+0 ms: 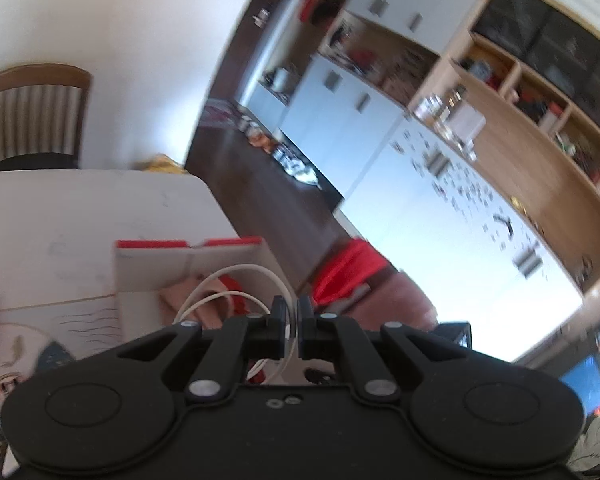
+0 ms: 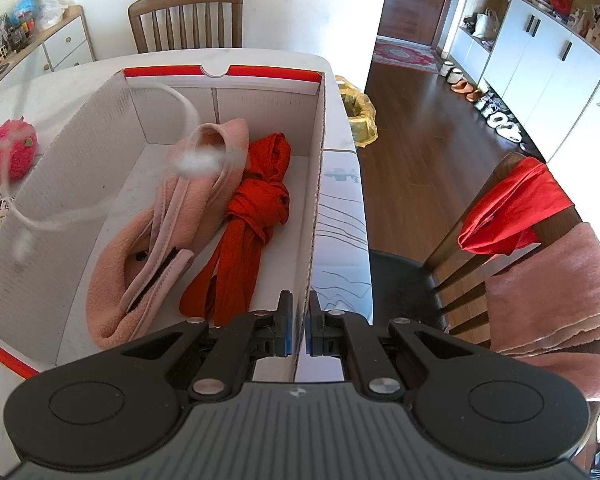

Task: Organize objects
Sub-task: 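Lift the white cable with the left gripper and carry it over the box, then lower the white cable into the box and open the left gripper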

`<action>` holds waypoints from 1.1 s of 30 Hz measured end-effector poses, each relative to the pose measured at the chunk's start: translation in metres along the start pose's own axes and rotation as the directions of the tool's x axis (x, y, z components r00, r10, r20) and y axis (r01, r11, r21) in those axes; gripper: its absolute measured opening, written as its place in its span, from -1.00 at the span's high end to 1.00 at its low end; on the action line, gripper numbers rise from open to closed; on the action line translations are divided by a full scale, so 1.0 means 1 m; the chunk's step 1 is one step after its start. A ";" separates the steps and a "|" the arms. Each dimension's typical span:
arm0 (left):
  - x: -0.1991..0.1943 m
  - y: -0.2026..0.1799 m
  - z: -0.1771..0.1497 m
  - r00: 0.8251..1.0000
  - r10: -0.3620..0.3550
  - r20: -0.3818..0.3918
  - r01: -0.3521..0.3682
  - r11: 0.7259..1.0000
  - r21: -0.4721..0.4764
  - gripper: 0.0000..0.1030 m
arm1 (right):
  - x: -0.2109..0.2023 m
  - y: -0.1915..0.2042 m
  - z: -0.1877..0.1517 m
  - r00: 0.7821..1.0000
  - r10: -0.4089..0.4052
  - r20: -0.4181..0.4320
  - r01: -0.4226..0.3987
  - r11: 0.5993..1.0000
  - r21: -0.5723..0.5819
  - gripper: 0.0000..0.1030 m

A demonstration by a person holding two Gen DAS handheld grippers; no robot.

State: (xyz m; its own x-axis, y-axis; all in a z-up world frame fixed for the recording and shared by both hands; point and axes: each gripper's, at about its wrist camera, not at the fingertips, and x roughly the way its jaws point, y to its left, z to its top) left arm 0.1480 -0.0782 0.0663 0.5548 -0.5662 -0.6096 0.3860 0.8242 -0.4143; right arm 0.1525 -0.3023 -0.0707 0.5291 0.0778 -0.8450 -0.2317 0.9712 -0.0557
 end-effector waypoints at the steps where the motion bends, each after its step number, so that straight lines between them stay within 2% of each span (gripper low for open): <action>1: 0.007 -0.003 -0.001 1.000 -0.003 -0.018 0.003 1.000 0.009 0.95 | 0.000 0.000 0.000 1.000 0.002 0.000 -0.002 1.000 0.001 0.89; 10: 0.059 -0.003 -0.021 0.987 -0.010 -0.159 0.013 1.000 0.022 0.95 | 0.001 -0.002 -0.002 1.000 0.016 0.000 -0.016 1.000 0.002 0.89; 21: 0.112 0.019 -0.055 0.947 0.049 -0.316 -0.045 0.999 0.019 0.95 | 0.000 -0.001 -0.005 1.000 0.019 -0.003 -0.019 1.000 -0.003 0.89; 28: 0.124 0.027 -0.072 0.926 0.077 -0.370 -0.070 0.997 0.033 0.94 | 0.000 -0.001 -0.006 1.000 0.019 -0.009 -0.019 1.000 -0.002 0.89; 33: 0.125 0.027 -0.080 0.921 0.083 -0.381 -0.072 0.996 0.045 0.85 | 0.001 -0.001 -0.005 1.000 0.015 -0.012 -0.015 1.000 0.000 0.89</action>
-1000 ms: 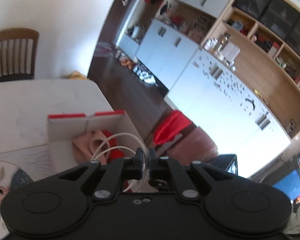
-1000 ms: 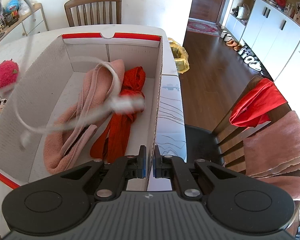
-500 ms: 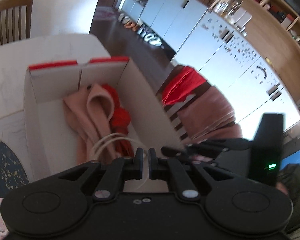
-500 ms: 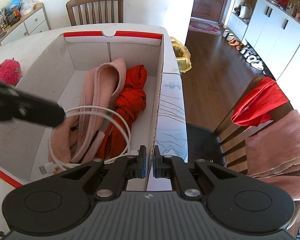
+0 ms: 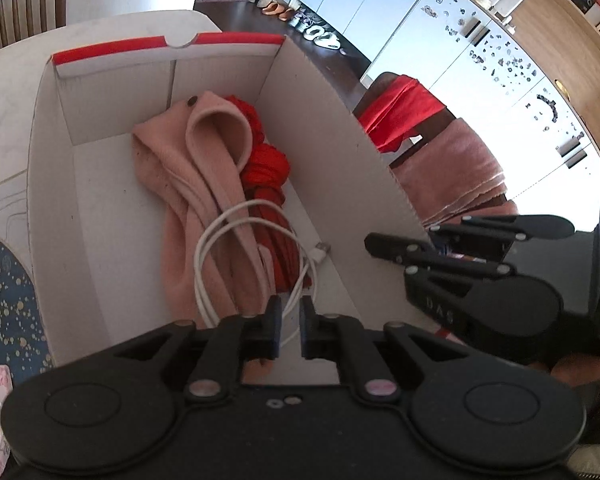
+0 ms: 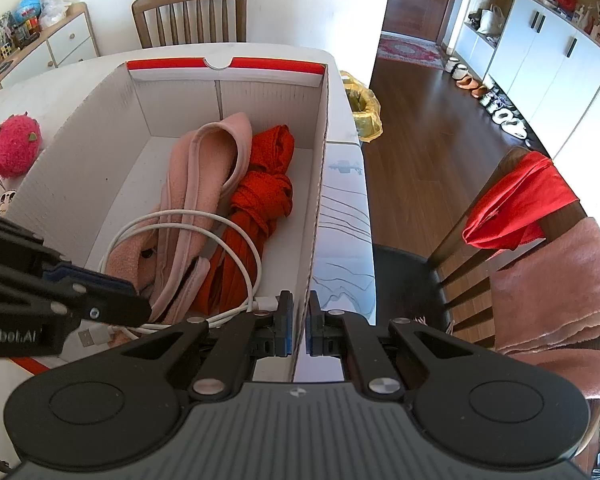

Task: Organize objects
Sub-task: 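Lower the white cable into the box and open the left gripper, then move the left gripper back to the table and grasp the white printed mask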

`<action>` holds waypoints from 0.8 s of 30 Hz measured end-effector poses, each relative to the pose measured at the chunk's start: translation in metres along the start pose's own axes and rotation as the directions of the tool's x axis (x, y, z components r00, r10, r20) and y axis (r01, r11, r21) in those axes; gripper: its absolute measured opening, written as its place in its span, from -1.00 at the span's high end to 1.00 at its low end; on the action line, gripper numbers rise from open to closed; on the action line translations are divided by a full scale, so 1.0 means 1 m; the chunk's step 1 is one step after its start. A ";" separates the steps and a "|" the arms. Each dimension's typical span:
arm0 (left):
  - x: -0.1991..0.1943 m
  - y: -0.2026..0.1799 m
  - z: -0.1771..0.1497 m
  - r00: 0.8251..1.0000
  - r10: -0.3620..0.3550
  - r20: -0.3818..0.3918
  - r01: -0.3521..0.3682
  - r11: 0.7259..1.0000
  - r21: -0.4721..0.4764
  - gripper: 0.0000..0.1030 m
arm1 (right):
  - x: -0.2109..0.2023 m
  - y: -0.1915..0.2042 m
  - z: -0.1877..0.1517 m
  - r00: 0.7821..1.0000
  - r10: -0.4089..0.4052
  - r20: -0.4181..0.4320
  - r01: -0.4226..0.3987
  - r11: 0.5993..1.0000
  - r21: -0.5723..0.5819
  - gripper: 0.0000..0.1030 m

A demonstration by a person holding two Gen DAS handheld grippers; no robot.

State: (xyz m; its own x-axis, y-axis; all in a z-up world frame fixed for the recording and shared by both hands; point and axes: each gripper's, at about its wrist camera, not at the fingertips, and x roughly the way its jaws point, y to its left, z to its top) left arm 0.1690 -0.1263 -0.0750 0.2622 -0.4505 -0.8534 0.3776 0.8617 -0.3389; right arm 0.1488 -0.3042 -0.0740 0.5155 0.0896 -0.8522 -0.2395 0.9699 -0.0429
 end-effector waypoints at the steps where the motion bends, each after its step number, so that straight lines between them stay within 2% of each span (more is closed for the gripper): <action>1: 0.000 0.000 -0.001 1.000 0.003 0.001 -0.003 1.000 0.004 0.84 | 0.000 0.000 0.000 1.000 -0.001 0.000 0.001 1.000 0.000 0.89; 8: -0.017 -0.005 -0.006 0.999 0.016 0.043 -0.018 0.999 0.037 0.67 | 0.000 0.002 0.000 1.000 -0.009 -0.003 0.009 1.000 0.001 0.89; 13: -0.031 -0.006 -0.011 0.996 0.027 0.080 -0.030 0.999 0.042 0.41 | 0.000 0.002 0.001 1.000 -0.014 -0.006 0.014 1.000 0.004 0.89; 18: -0.047 -0.003 -0.018 0.992 0.036 0.122 -0.041 0.999 0.036 0.24 | 0.000 0.004 0.001 1.000 -0.019 -0.009 0.019 1.000 0.003 0.89; 22: -0.064 0.002 -0.022 0.983 0.059 0.172 -0.064 0.998 0.020 -0.02 | 0.000 0.004 0.001 1.000 -0.021 -0.011 0.021 1.000 0.004 0.89; 24: -0.071 0.007 -0.025 0.979 0.071 0.193 -0.073 0.997 0.007 -0.07 | 0.000 0.004 0.001 1.000 -0.022 -0.011 0.022 1.000 0.004 0.89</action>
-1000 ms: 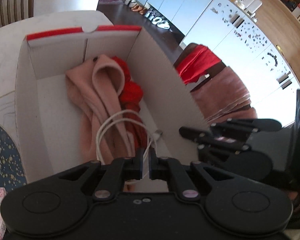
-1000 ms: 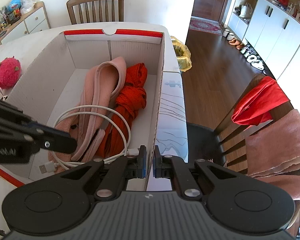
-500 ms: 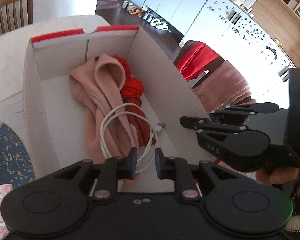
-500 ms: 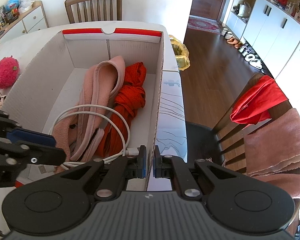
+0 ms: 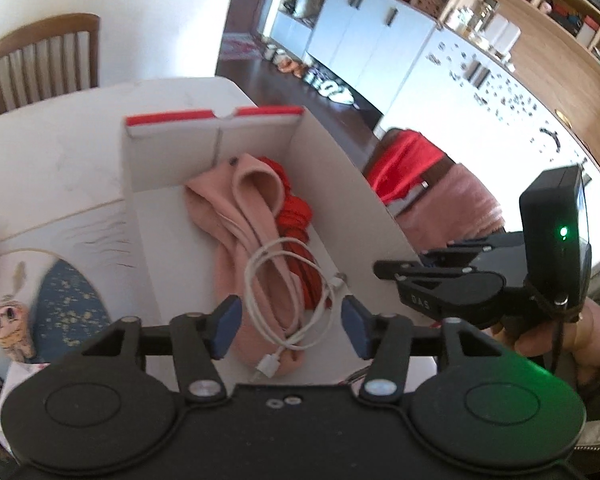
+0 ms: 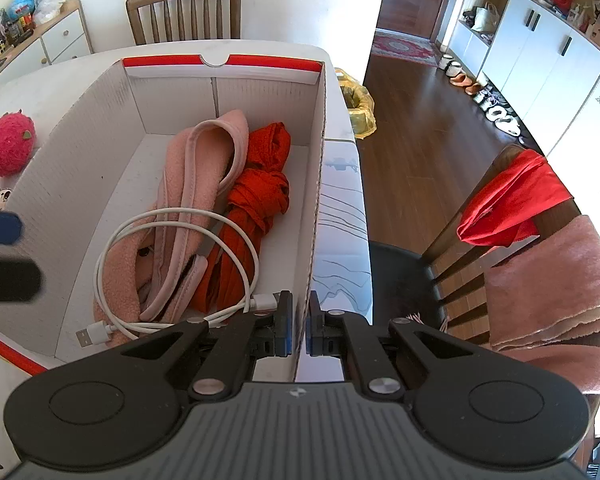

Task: Organize objects
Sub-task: 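Move the left gripper back to the table and grasp the white printed mask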

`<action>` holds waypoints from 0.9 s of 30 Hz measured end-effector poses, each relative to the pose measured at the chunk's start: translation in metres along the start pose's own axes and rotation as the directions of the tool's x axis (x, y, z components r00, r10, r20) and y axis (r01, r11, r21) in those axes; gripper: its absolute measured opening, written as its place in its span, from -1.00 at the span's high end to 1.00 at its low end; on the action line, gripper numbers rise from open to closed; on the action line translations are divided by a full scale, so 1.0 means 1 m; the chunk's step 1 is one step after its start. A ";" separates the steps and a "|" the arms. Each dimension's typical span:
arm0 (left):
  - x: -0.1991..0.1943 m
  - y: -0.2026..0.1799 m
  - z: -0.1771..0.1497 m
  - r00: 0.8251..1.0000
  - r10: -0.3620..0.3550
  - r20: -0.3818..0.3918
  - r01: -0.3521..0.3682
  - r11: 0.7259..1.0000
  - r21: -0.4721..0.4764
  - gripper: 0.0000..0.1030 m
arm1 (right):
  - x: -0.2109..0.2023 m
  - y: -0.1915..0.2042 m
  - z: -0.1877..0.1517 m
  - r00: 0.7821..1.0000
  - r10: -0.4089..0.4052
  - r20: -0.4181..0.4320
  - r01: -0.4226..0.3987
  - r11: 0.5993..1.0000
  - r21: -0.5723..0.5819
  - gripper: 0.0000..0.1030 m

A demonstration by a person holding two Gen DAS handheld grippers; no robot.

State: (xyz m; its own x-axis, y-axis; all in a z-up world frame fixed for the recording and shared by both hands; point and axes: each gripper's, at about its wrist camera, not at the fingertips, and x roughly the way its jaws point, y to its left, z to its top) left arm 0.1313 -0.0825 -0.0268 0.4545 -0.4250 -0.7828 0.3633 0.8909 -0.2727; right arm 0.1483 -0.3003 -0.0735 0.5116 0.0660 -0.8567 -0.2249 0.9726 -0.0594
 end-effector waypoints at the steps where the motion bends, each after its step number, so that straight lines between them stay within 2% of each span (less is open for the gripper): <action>1: -0.004 0.003 -0.001 1.000 0.004 0.011 -0.004 1.000 -0.008 -0.13 | 0.000 0.000 0.000 1.000 0.000 0.000 0.000 1.000 0.001 0.89; 5: -0.021 0.018 -0.005 0.998 0.046 0.052 -0.044 0.998 -0.039 -0.35 | -0.001 0.000 0.000 1.000 -0.003 0.000 0.003 1.000 0.002 0.89; 7: -0.030 0.027 -0.009 0.995 0.069 0.070 -0.065 0.996 -0.064 -0.55 | -0.002 -0.001 -0.001 1.000 -0.005 0.000 0.005 1.000 0.002 0.89; 13: -0.049 0.055 -0.021 0.987 0.129 0.092 -0.120 0.988 -0.101 -0.86 | -0.003 0.000 -0.001 1.000 -0.010 -0.002 0.010 1.000 0.004 0.89; 18: -0.055 0.080 -0.037 0.978 0.194 0.084 -0.182 0.975 -0.131 -0.97 | -0.003 0.001 0.000 1.000 -0.011 -0.002 0.011 1.000 0.005 0.89; 21: -0.056 0.094 -0.046 0.966 0.247 0.077 -0.233 0.961 -0.150 -0.97 | -0.004 0.001 0.000 1.000 -0.012 -0.002 0.012 1.000 0.006 0.89; 25: -0.052 0.114 -0.059 0.941 0.333 0.059 -0.321 0.934 -0.158 -0.97 | -0.005 0.001 0.000 1.000 -0.017 -0.002 0.017 1.000 0.009 0.89; 27: -0.049 0.121 -0.064 0.936 0.349 0.051 -0.339 0.929 -0.148 -0.97 | -0.004 0.002 -0.001 1.000 -0.020 -0.002 0.020 1.000 0.009 0.89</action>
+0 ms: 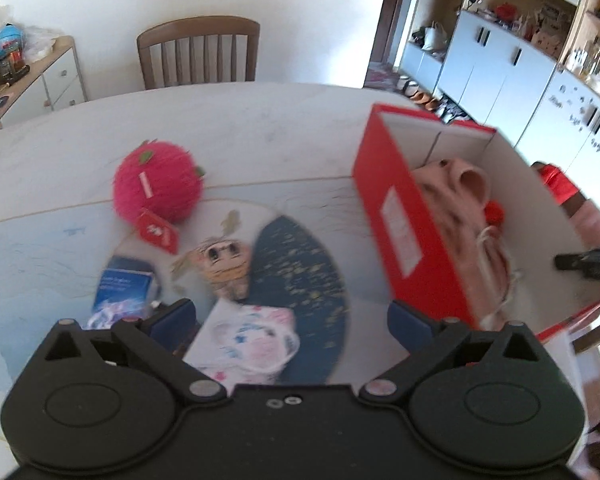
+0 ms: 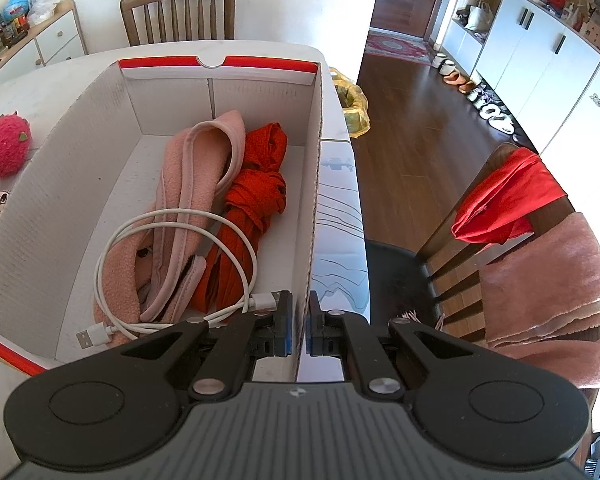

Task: Organize objects
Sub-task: 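Move the left gripper back to the table and grasp the white printed mask, then lift the mask with the left gripper and carry it over the box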

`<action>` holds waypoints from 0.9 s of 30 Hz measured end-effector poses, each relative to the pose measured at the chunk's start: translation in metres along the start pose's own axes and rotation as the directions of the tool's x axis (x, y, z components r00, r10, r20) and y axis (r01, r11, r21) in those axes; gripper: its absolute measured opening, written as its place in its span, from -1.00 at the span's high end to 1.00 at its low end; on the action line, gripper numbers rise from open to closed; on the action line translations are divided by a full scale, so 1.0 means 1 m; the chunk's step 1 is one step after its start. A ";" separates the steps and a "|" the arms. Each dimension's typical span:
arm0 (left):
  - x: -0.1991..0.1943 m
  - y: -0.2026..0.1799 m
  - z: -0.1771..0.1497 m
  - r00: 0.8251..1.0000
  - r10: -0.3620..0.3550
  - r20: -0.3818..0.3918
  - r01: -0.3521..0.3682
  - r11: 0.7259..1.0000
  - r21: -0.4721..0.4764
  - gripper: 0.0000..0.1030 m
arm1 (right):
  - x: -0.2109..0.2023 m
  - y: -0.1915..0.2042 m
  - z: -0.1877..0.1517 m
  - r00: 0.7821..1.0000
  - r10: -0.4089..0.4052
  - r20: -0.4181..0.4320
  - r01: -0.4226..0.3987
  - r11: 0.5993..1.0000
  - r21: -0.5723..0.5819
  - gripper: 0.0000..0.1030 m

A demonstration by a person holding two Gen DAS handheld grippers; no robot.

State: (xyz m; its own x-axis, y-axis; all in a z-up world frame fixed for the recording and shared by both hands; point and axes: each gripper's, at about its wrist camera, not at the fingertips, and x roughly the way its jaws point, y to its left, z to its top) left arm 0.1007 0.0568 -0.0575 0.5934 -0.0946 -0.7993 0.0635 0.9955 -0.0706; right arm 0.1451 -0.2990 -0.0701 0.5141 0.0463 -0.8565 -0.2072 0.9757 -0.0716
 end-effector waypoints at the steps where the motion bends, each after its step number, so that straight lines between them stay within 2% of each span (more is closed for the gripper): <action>1: 0.003 0.002 -0.003 1.000 0.006 -0.006 -0.006 1.000 0.018 -0.97 | 0.000 0.000 0.000 1.000 0.000 0.000 0.000 1.000 0.001 0.89; 6: 0.024 0.005 -0.014 0.999 0.008 -0.047 -0.003 0.996 0.091 -0.97 | 0.000 0.000 0.000 1.000 -0.003 -0.001 0.003 1.000 0.002 0.89; 12: 0.050 0.006 -0.021 0.995 0.037 -0.093 -0.025 0.991 0.129 -0.97 | 0.000 0.000 0.000 1.000 -0.004 -0.003 0.004 1.000 0.003 0.89; 16: 0.067 0.004 -0.025 0.988 0.083 -0.133 -0.055 0.978 0.200 -0.96 | 0.000 -0.001 0.000 1.000 -0.004 -0.004 0.004 1.000 0.004 0.89; 20: 0.075 0.000 -0.029 0.984 0.117 -0.132 -0.079 0.961 0.265 -0.96 | 0.000 0.000 0.000 1.000 -0.004 -0.003 0.004 1.000 0.003 0.89; 24: 0.077 0.003 -0.028 0.985 0.117 -0.126 -0.081 0.961 0.265 -0.93 | 0.000 0.000 0.000 1.000 -0.005 -0.003 0.005 1.000 0.003 0.89; 27: 0.077 0.005 -0.025 0.986 0.116 -0.119 -0.084 0.966 0.246 -0.80 | 0.000 0.000 0.000 1.000 -0.005 -0.004 0.005 1.000 0.004 0.89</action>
State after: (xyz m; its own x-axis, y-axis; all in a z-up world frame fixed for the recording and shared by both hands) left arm 0.1263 0.0549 -0.1343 0.4968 0.0234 -0.8676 0.2092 0.9669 0.1459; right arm 0.1449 -0.2994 -0.0704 0.5119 0.0408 -0.8581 -0.2015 0.9767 -0.0737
